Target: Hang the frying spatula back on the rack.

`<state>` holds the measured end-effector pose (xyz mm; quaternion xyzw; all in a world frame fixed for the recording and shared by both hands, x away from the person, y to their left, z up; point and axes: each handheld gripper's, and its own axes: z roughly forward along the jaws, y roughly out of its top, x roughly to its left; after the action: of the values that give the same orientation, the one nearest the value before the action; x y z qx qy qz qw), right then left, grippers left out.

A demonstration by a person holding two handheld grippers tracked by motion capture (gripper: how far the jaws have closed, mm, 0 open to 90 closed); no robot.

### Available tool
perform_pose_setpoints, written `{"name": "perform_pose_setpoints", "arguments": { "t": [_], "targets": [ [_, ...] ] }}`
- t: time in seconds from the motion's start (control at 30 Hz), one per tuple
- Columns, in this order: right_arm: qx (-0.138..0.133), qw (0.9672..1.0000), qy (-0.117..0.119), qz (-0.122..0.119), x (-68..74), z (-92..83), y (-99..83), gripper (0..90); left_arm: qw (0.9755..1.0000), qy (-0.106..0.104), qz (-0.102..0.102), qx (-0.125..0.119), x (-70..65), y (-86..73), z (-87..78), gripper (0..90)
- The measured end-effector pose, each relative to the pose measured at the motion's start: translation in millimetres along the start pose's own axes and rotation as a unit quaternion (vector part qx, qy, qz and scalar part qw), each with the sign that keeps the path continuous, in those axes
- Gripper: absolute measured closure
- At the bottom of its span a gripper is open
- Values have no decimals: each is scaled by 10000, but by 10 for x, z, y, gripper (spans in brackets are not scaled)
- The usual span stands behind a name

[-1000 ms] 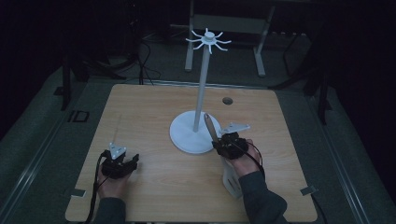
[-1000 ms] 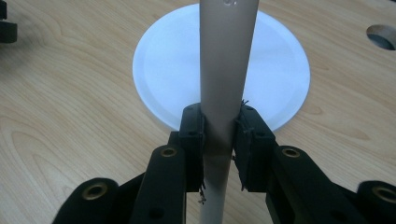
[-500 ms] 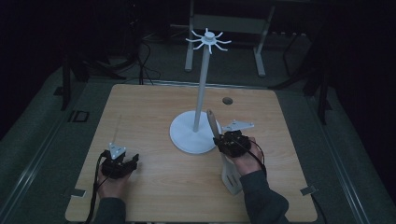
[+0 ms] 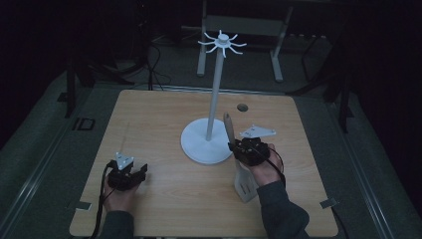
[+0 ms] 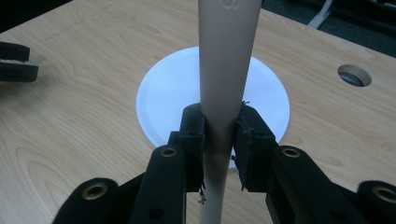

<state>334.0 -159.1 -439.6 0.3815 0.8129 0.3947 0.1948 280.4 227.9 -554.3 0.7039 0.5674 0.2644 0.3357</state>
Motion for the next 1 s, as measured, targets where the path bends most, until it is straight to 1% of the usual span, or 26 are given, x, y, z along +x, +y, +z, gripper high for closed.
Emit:
{"name": "perform_pose_setpoints", "arguments": {
  "t": [0.23, 0.27, 0.4, 0.43, 0.73, 1.0],
  "targets": [
    [-99, 9999, -3, 23, -4, -23, 34, 745, 10000, -1, -8, -2, 0, 0, 0, 442],
    [-155, 9999, 6, 28, 2, -34, 53, 745, 10000, -3, -20, -1, -2, 0, 0, 442],
    [-205, 9998, 6, 15, 9, -46, 77, 744, 10000, 2, -8, -2, 2, 0, -3, 442],
    [-258, 9997, 5, 20, 14, -54, 94, 745, 10000, 1, -11, -3, 2, 0, -3, 442],
    [-472, 9988, 56, -89, 21, -108, 144, 745, 10000, 3, -12, -8, 4, 1, -5, 441],
    [-643, 9979, 11, -114, 13, -158, 174, 745, 10000, 5, -16, -8, 4, 0, -4, 441]
  ]
}}
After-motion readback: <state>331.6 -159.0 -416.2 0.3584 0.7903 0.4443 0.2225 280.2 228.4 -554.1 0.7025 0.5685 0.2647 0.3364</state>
